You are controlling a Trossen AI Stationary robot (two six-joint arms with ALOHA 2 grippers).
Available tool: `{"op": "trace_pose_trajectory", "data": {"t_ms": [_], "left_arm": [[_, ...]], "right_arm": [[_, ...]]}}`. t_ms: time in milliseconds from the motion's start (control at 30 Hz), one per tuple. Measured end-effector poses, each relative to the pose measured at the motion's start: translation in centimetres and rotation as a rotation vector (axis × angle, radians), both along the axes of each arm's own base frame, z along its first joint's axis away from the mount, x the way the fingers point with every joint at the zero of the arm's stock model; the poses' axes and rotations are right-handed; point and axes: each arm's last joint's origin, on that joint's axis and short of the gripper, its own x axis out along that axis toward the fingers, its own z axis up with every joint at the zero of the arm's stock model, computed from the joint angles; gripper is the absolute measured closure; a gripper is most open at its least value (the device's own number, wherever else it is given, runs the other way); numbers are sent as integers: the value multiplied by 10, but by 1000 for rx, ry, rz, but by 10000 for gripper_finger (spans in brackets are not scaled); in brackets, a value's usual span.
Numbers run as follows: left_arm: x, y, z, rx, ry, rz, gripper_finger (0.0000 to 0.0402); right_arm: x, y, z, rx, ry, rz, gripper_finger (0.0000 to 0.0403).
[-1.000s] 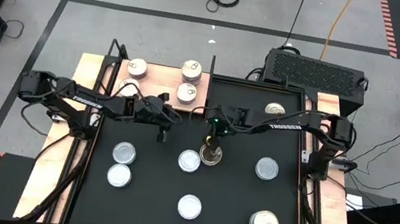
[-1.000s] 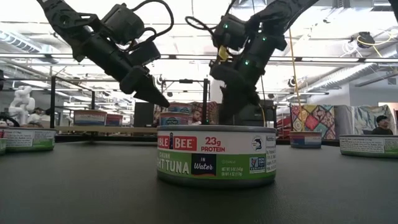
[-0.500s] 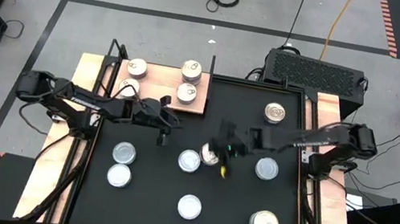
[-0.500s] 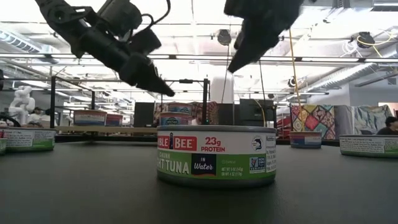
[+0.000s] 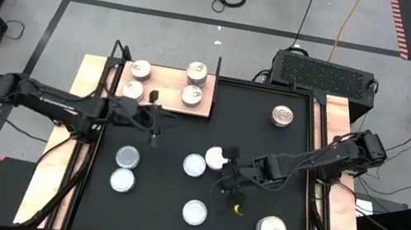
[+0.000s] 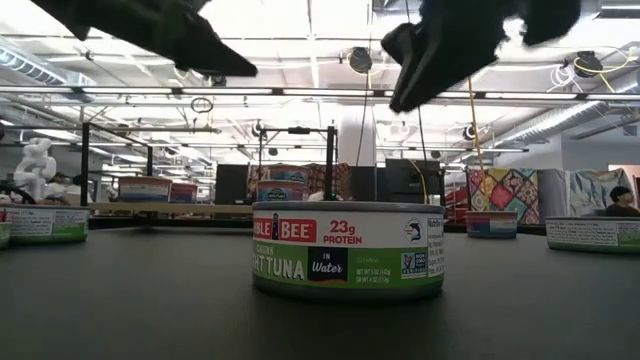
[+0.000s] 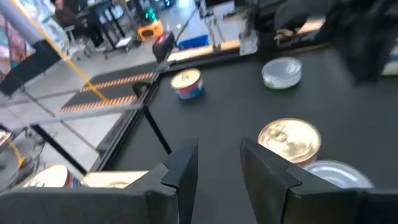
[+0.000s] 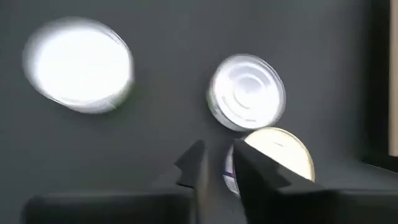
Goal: Stack canned seafood by type on shelf
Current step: Stack the blue-pink tuna can on top of the other blue-pink tuna cans on the shelf
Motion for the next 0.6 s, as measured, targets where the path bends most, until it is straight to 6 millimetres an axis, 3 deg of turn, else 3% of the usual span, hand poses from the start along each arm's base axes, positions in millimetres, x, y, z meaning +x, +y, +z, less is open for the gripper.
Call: {"op": "trace_pose_trajectory", "data": {"t_ms": [267,500,600], "left_arm": [[-14,-19,-1,112,80,-33,279],[-34,-23,13,170,23,-8,279],[-40,-22,7,168,0,-10,279]], "right_arm": [[6,7,-20,-168,16,-51,215],[13,12,-45,-193,67,-112,204],[16,12,-56,-229,88,-122,214]]}}
